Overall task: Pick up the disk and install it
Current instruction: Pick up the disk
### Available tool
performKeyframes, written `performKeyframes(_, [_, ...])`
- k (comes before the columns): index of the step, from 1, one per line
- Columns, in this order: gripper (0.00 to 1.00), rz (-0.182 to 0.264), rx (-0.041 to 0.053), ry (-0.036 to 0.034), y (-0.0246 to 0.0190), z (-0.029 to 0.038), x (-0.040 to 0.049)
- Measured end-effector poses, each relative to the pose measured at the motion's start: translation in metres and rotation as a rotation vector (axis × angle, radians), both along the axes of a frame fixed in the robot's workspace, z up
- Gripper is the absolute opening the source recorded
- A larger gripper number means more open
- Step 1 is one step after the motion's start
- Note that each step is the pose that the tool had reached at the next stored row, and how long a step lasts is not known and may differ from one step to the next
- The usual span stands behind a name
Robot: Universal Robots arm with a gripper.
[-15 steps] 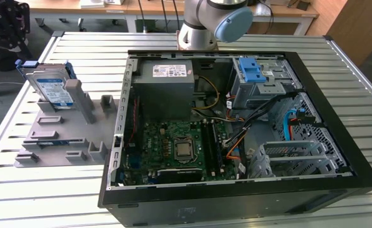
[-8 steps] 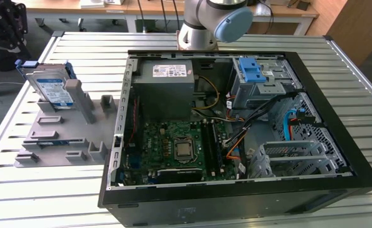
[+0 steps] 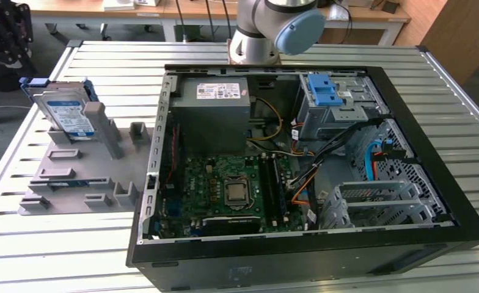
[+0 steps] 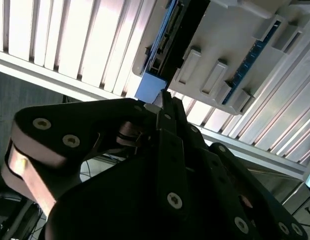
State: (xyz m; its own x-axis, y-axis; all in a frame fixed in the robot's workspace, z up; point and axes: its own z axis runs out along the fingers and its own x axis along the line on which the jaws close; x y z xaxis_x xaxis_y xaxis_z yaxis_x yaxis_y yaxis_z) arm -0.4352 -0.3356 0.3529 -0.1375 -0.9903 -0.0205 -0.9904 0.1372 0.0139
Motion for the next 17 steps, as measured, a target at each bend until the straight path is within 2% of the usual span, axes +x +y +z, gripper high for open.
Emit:
performKeyframes(1, [0.17,0.001,0.0,0.0003,0.0005,-0.0004,0.0001])
performKeyframes(2, [0.23,0.001,0.0,0.0003,0.0012,-0.0012,0.0001])
performKeyframes(3, [0.23,0.003,0.0001,0.0002,0.0017,-0.0023,0.0001])
performKeyframes(5, [0.35,0.018,0.0,0.0005,0.0022,-0.0045,0.0002])
performKeyframes(6, [0.41,0.028,0.0,0.0004,0.0024,-0.0056,0.0002])
performKeyframes(7, [0.41,0.042,0.0,0.0003,0.0024,-0.0067,0.0002])
performKeyframes(10, [0.53,0.09,0.0003,0.0003,0.0024,-0.0099,0.0001])
performKeyframes(11, [0.53,0.104,0.0006,0.0003,0.0024,-0.0113,0.0001])
performKeyframes(12, [0.59,0.118,0.001,0.0003,0.0025,-0.0128,0.0])
performKeyframes(17, [0.59,0.143,0.0011,0.0005,0.0037,-0.02,-0.0005])
